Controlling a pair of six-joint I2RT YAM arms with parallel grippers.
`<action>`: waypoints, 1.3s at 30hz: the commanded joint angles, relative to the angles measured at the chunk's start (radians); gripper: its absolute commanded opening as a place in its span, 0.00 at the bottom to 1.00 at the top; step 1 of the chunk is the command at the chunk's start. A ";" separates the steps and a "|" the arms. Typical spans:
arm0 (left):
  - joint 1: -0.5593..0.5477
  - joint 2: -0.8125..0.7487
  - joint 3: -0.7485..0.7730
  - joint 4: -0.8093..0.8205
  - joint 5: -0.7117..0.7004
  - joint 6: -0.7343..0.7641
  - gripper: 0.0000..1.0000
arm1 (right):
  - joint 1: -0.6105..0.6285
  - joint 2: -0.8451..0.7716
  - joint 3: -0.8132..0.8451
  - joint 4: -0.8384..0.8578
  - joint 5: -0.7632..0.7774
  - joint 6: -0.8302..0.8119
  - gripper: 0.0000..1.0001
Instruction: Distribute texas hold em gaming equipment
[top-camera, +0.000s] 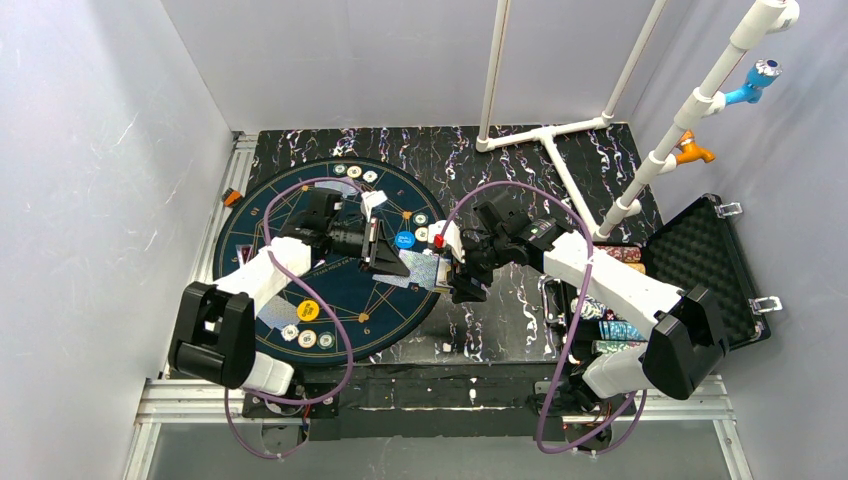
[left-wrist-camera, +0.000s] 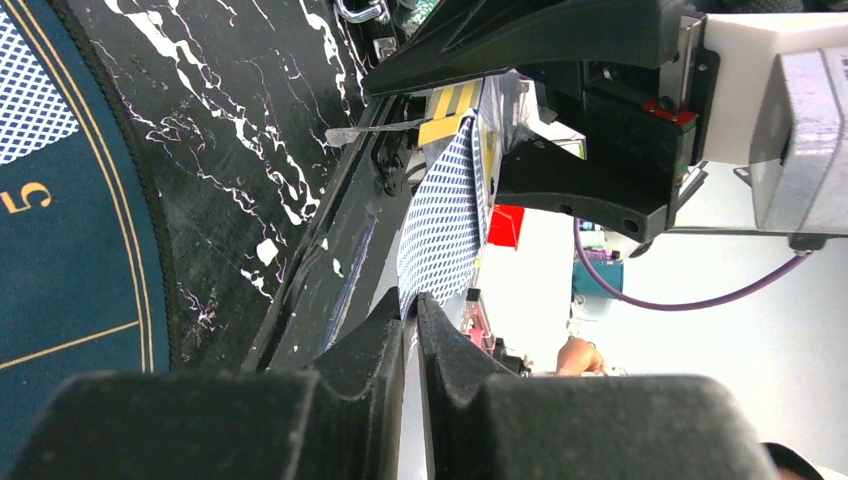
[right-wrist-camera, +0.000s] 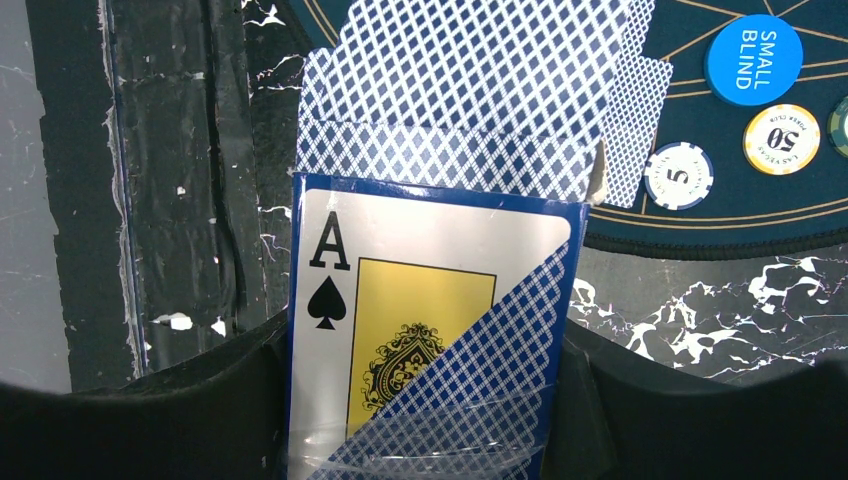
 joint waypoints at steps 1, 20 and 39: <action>0.033 -0.071 -0.001 -0.067 0.013 0.053 0.05 | 0.003 -0.037 0.023 0.047 -0.037 -0.014 0.01; 0.306 -0.022 0.359 -0.788 -0.482 0.860 0.00 | 0.003 -0.033 0.024 0.053 -0.032 -0.002 0.01; 0.089 0.141 0.195 -0.121 -1.495 1.390 0.01 | 0.003 -0.028 0.026 0.057 -0.021 0.016 0.01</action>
